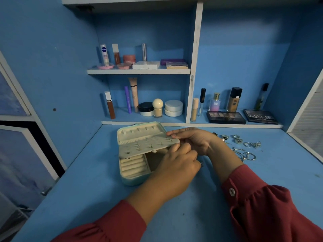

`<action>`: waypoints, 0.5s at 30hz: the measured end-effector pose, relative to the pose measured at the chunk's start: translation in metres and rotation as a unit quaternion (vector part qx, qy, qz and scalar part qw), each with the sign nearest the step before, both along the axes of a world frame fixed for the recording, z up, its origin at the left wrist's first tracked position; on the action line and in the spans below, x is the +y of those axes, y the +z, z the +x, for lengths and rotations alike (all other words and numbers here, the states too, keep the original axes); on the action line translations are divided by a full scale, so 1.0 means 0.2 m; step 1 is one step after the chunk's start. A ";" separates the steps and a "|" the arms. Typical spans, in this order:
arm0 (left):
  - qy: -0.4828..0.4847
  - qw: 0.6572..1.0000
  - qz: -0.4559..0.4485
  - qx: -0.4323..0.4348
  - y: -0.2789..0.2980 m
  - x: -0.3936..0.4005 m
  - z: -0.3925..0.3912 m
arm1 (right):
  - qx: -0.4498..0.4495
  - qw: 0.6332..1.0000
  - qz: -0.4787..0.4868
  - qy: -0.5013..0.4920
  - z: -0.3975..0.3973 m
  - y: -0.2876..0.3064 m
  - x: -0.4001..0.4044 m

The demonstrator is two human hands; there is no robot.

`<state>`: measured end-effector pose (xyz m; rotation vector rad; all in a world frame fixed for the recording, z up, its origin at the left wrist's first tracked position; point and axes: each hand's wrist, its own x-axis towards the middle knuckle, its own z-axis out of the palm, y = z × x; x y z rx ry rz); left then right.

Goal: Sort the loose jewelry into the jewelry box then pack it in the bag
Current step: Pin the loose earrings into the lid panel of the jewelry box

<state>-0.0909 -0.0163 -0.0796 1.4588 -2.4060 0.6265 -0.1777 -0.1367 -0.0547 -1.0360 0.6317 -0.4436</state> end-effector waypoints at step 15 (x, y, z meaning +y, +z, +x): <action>0.038 0.998 -0.018 -0.040 -0.01 -0.02 -0.04 | 0.001 1.000 -0.002 0.001 -0.01 0.00 0.00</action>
